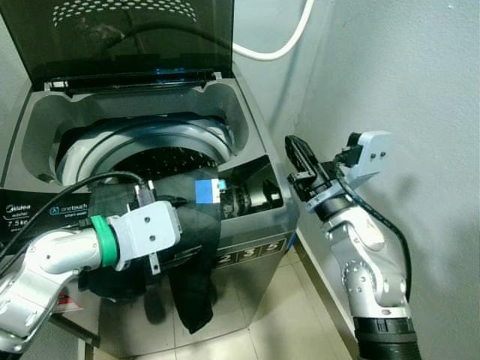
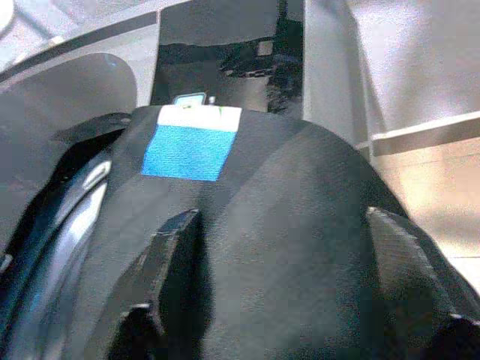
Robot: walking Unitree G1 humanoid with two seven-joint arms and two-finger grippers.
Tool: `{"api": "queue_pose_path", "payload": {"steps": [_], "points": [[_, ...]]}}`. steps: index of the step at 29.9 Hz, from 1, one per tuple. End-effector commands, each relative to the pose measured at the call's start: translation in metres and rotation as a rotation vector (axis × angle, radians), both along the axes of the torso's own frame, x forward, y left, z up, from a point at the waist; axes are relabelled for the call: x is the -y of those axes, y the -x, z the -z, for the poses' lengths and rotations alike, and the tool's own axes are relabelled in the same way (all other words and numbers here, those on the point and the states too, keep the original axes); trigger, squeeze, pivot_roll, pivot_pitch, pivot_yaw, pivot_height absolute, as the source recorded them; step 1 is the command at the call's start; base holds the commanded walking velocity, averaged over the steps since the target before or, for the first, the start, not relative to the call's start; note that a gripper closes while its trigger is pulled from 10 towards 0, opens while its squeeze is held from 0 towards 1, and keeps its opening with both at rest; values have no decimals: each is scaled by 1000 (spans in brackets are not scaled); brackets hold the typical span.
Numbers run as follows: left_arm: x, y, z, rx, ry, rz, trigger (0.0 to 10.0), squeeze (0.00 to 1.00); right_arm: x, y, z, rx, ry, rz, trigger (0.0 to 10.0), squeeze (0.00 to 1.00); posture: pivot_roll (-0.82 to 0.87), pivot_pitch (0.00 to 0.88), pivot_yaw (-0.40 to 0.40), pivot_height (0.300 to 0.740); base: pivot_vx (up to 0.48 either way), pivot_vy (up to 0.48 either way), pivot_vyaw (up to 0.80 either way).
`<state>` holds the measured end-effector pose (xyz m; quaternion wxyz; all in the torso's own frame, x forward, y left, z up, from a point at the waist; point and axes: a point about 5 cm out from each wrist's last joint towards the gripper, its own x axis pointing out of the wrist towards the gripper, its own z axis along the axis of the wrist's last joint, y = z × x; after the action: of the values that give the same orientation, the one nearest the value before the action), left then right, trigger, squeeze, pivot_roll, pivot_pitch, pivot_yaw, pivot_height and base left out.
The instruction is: Clothes washing
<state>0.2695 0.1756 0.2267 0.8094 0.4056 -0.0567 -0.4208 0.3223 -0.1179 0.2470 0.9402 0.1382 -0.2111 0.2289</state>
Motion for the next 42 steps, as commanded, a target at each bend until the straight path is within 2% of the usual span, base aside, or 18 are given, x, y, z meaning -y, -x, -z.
{"api": "queue_pose_path", "payload": {"steps": [1, 2, 3, 4, 5, 26, 30, 33, 34, 35, 36, 37, 39, 40, 42], "points": [[-7, -2, 13, -53, -44, -37, 4392, 0, 3, 0, 1, 2, -7, 6, 10000, 0, 106, 120, -17, 740, 0, 0, 0], [-7, -2, 13, -53, -44, -37, 4392, 0, 3, 0, 1, 2, -7, 6, 10000, 0, 106, 120, -17, 740, 0, 0, 0], [-8, -3, 13, -48, -47, -42, 980, 0, 3, 0, 1, 2, -7, 5, 10000, 0, 106, 120, -17, 740, 0, 0, 0], [-8, -3, 13, -48, -47, -42, 980, 0, 3, 0, 1, 2, -7, 5, 10000, 0, 106, 120, -17, 740, 0, 0, 0], [-8, -3, 13, -45, -48, -43, 0, 0, 2, 0, 0, 2, -8, 4, 10000, 0, 108, 120, -19, 740, 0, 0, 0], [-8, -9, 0, 41, -11, -56, 0, 0, 2, 0, 1, 1, -10, 2, 10000, 0, 110, 118, -19, 740, 0, 0, 0], [-10, -16, -9, 116, 15, -103, 0, 0, 2, -1, 1, 1, -10, 2, 10000, 0, 109, 115, -20, 740, 0, 0, 0], [-22, -37, -35, 319, 71, -246, 0, 0, 1, -1, 0, 5, -9, -1, 10000, 0, 108, 112, -21, 740, 0, 0, 0], [-22, -37, -35, 319, 71, -246, 0, 0, 1, -1, 0, 5, -9, -1, 10000, 0, 108, 112, -21, 740, 0, 0, 0], [-28, -45, -46, 394, 99, -311, 4863, 0, 1, -1, 0, 5, -9, -1, 10000, 0, 107, 110, -22, 740, 0, 0, 0], [-28, -45, -46, 394, 99, -311, 4863, 0, 1, -1, 0, 5, -9, -1, 10000, 0, 107, 110, -22, 740, 0, 0, 0], [-33, -52, -56, 463, 120, -369, 10000, 0, 1, -1, -1, 6, -9, -2, 10000, 0, 105, 109, -22, 740, 0, 0, 0], [-33, -52, -56, 463, 120, -369, 10000, 0, 1, -1, -1, 6, -9, -2, 10000, 0, 105, 109, -22, 740, 0, 0, 0], [-42, -61, -67, 528, 138, -458, 10000, 0, 0, -1, -1, 7, -8, -3, 10000, 0, 100, 108, -20, 740, 0, 0, 0], [-42, -61, -67, 528, 138, -458, 10000, 0, 0, -1, -1, 7, -8, -3, 10000, 0, 100, 108, -20, 740, 0, 0, 0]]}}
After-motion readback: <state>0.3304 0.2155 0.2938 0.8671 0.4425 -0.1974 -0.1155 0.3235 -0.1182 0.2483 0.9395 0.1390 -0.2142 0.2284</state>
